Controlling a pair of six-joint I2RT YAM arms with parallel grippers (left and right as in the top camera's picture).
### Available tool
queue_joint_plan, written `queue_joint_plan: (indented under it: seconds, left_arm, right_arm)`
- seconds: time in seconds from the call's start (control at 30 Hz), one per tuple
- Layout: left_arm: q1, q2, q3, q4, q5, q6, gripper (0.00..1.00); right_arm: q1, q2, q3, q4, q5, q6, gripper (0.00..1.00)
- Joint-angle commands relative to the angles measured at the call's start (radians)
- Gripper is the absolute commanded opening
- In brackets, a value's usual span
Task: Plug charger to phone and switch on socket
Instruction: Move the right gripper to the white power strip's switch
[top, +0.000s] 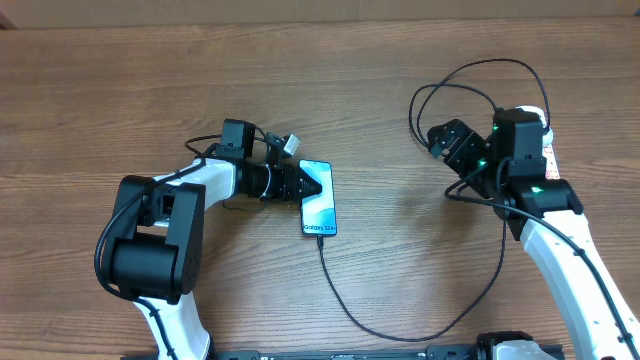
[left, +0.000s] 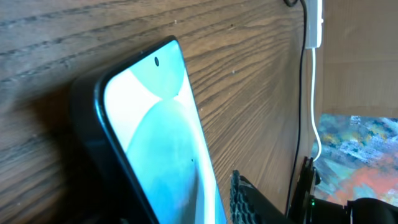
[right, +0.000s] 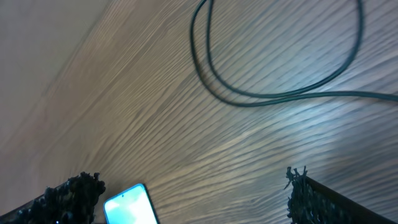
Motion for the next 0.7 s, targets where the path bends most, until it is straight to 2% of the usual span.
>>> queue_joint_plan:
  seconds: [0.0,0.23,0.43,0.53,0.67]
  left_arm:
    - [0.000,0.010,0.001,0.002,-0.010,0.007,0.44]
    - [0.000,0.010,0.001,0.002,-0.012,0.007,0.57]
    - [0.000,0.010,0.001,-0.005,-0.088,0.006,0.61]
    - [0.000,0.010,0.001,-0.005,-0.112,0.005,0.67]
    - [0.000,0.010,0.001,-0.007,-0.170,-0.034,0.71]
  right_arm:
    - [-0.056,-0.005,0.039,-0.017,0.009,0.003,1.00]
    - [-0.221,-0.005,0.106,-0.147,0.036,-0.005,1.00]
    - [-0.328,-0.004,0.114,-0.193,0.061,-0.019,1.00]
    - [-0.349,-0.004,0.115,-0.194,0.072,-0.061,1.00]
    - [-0.370,0.000,0.133,-0.214,0.127,-0.049,1.00]
